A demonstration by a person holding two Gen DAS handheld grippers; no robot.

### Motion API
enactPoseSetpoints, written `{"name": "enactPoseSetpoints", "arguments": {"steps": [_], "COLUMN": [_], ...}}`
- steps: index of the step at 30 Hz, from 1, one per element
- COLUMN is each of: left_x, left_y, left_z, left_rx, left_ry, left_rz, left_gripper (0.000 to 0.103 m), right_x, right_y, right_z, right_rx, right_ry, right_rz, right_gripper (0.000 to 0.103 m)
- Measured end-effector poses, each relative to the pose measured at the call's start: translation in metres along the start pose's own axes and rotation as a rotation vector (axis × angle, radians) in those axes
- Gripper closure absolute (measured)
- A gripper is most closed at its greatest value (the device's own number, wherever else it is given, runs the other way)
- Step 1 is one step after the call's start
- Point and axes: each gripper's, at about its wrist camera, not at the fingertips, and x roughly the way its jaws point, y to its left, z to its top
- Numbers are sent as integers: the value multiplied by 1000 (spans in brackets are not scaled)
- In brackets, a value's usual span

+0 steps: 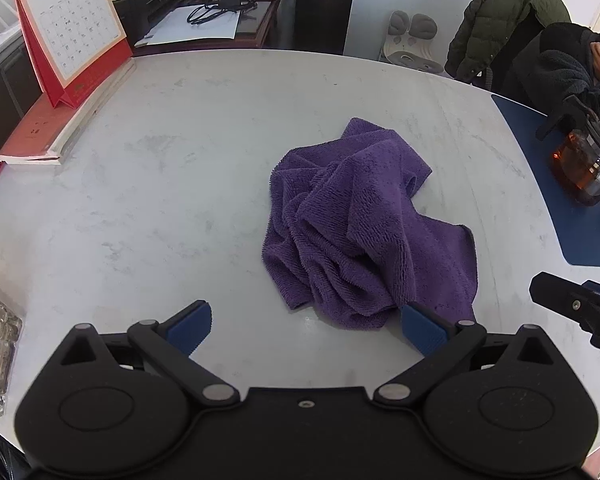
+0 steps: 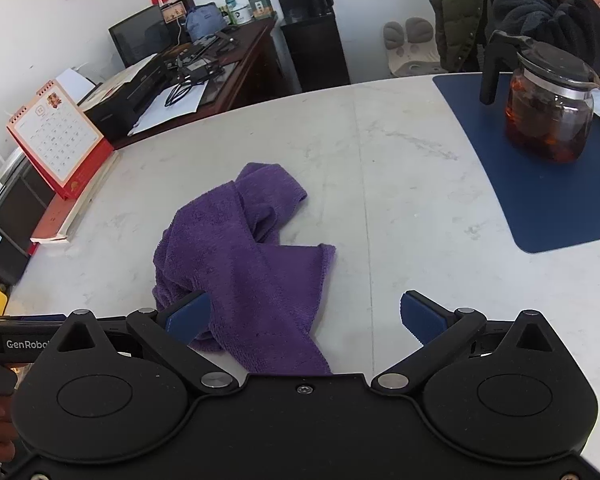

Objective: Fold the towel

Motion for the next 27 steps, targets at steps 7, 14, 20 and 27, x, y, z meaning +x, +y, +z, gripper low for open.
{"name": "enactPoseSetpoints", "arguments": {"steps": [7,14,20,27], "left_x": [0,2,2,2], "left_y": [-2,1,0,0], "left_z": [-1,-4,-7,-7], "left_rx": [4,6,13,7], "left_ry": [3,-1,-1,5], "left_rz": [9,3,7,8], "left_gripper": [1,1,1,1], "right_x": [0,3,4,4], "right_y": [-2,3,4,4], "right_z": [2,1,2,1], "right_rx": [-6,-26,-27,-29], "right_ry": [8,9,13,15], "right_rz": [12,-1,2,3], "right_gripper": [0,0,0,0]}}
